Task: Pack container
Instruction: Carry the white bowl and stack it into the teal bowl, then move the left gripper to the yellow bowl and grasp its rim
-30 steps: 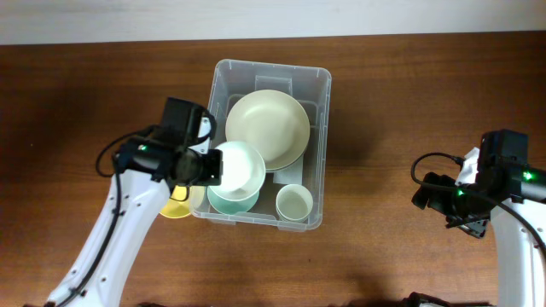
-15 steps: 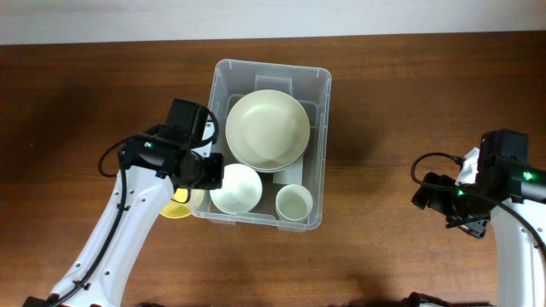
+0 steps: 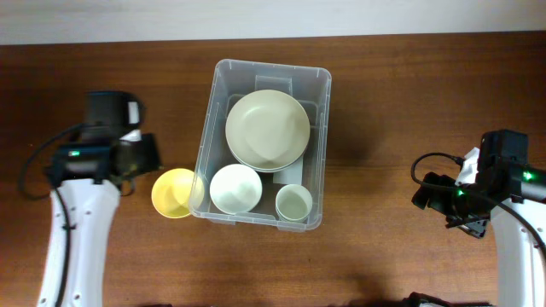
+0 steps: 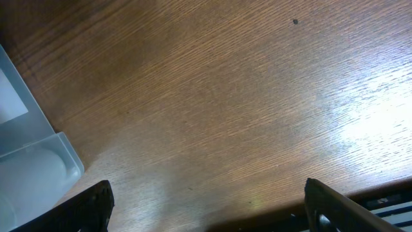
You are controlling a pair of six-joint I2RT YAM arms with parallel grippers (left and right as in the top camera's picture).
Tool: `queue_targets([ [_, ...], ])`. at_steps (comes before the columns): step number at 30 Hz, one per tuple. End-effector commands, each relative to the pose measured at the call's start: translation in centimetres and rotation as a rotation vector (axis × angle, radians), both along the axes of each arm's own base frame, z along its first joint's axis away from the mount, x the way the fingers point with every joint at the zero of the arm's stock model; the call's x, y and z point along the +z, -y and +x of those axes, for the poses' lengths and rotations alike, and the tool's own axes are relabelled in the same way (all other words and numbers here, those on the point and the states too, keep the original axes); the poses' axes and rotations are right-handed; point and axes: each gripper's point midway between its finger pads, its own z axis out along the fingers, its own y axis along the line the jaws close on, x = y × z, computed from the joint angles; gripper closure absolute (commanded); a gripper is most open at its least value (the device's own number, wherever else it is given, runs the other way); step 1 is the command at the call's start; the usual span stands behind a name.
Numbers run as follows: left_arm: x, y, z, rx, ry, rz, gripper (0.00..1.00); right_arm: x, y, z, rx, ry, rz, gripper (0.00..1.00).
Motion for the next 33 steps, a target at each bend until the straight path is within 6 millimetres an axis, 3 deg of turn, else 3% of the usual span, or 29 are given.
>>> queue_targets([
  [1,-0.9,-3.0,-0.2,0.094,-0.022,-0.041,0.46,-0.2,0.0,0.0,0.014,-0.002,-0.006,0.09],
  [4,-3.3,-3.5,-0.3,0.119,-0.084,-0.113,0.46,-0.2,0.0,0.1,0.014,0.000,-0.007,0.09],
  [14,-13.9,-0.8,-1.2,0.076,-0.419,-0.239,0.46,-0.2,0.0,0.1,0.015,0.001,-0.007,0.09],
  [23,-18.6,-0.2,-1.5,0.057,-0.548,-0.251,0.46,-0.2,0.0,0.1,0.015,0.001,-0.007,0.09],
  [25,-18.9,-0.2,-1.5,0.058,-0.552,-0.251,0.52,-0.2,0.0,0.1,0.014,0.001,-0.007,0.09],
  [28,-18.8,-0.3,-1.2,0.057,-0.537,-0.248,0.82,-0.2,0.0,0.1,0.015,0.001,-0.007,0.09],
  [29,-18.7,-0.3,-1.2,0.057,-0.536,-0.248,0.87,-0.2,0.0,0.1,0.015,0.001,-0.007,0.09],
  [33,-18.5,-0.3,-1.1,0.057,-0.530,-0.245,0.94,-0.2,0.0,0.1,0.014,0.001,-0.007,0.09],
])
